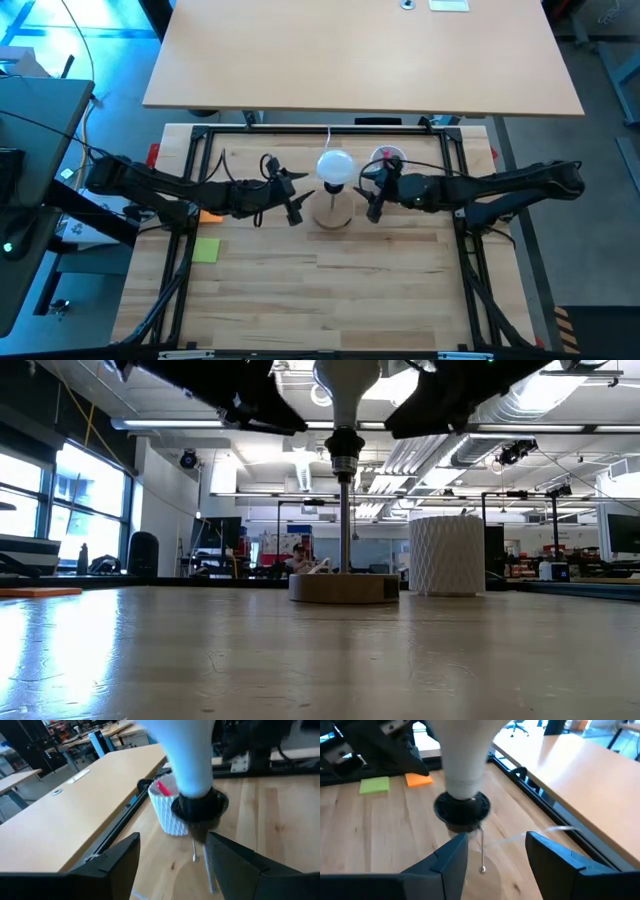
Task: Screw lightbulb
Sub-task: Insert the white lightbulb into the brown lamp
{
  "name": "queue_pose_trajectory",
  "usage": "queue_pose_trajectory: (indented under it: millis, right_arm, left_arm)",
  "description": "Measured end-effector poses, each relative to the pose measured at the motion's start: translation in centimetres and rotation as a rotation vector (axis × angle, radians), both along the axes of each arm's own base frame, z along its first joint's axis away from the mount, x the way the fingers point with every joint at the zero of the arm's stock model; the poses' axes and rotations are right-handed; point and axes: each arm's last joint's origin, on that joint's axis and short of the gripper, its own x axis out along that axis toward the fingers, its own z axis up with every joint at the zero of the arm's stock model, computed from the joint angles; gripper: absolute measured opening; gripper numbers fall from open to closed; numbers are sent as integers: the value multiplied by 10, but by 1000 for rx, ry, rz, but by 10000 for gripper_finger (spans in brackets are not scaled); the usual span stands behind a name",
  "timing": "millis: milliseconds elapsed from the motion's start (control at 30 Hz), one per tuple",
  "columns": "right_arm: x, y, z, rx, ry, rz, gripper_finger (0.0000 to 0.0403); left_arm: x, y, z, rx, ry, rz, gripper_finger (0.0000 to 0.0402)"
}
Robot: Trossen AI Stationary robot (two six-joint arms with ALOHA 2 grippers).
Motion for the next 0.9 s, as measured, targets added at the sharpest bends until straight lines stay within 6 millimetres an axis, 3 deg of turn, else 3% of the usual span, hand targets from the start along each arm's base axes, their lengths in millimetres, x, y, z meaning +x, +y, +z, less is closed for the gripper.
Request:
queue_pose_trajectory:
  millis: [133,300,500,600,700,767,900]
  right_arm:
    - [-15,-1,2,-7,4,-7,195]
    - [-25,-9,-20,31,-128,-9,183]
    - [-32,-20,-50,126,-233,-44,123]
    - [-36,-27,-46,121,-268,-131,64]
    - [-37,-32,-30,69,-306,-131,11]
    - [-36,-35,-17,38,-337,-141,11]
    - [-37,-45,3,-5,-379,-144,9]
  left_arm:
    - [-8,5,-17,-7,-68,0,201]
    - [-18,12,-27,-78,-223,-68,191]
    - [-24,16,-13,-119,-374,-209,156]
    - [-27,19,1,-111,-426,-247,114]
    - [-30,25,10,-64,-419,-227,54]
    - [-33,28,15,-44,-415,-222,16]
    - [-36,32,24,-29,-432,-226,11]
